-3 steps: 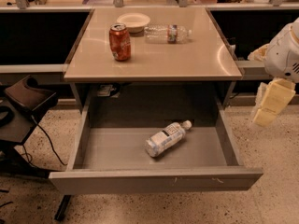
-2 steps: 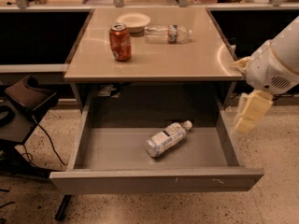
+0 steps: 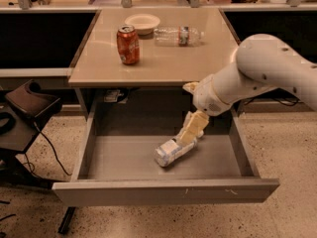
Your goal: Pick blue plastic bottle from top drawer and place on counter
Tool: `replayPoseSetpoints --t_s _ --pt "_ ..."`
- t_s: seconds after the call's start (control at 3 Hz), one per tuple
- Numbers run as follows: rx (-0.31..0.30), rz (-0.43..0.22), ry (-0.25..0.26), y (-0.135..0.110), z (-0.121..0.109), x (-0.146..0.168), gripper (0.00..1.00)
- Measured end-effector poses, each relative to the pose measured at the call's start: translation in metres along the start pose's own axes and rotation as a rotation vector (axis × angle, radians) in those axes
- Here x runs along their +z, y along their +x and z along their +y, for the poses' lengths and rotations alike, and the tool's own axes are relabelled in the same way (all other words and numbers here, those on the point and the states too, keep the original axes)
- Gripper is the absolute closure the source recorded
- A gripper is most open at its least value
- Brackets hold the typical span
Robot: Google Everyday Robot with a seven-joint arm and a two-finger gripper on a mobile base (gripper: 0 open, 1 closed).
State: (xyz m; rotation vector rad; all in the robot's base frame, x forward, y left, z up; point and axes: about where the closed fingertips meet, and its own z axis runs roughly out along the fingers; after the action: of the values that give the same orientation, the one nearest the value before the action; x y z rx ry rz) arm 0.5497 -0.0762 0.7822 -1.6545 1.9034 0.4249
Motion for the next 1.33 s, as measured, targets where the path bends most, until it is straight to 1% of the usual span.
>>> replayPoseSetpoints --t_s 0.33,0.67,1.0,1.33 --pt "-0.001 -0.002 0.003 -0.001 -0.001 0.001 0.00" --pt "-0.019 -0.005 0.032 0.001 -0.002 0.017 0.00" --pt "-0.058 -0.051 0.088 0.006 -0.015 0.047 0.00" --pt "-0.119 -0.080 0.151 0.009 -0.034 0.070 0.00"
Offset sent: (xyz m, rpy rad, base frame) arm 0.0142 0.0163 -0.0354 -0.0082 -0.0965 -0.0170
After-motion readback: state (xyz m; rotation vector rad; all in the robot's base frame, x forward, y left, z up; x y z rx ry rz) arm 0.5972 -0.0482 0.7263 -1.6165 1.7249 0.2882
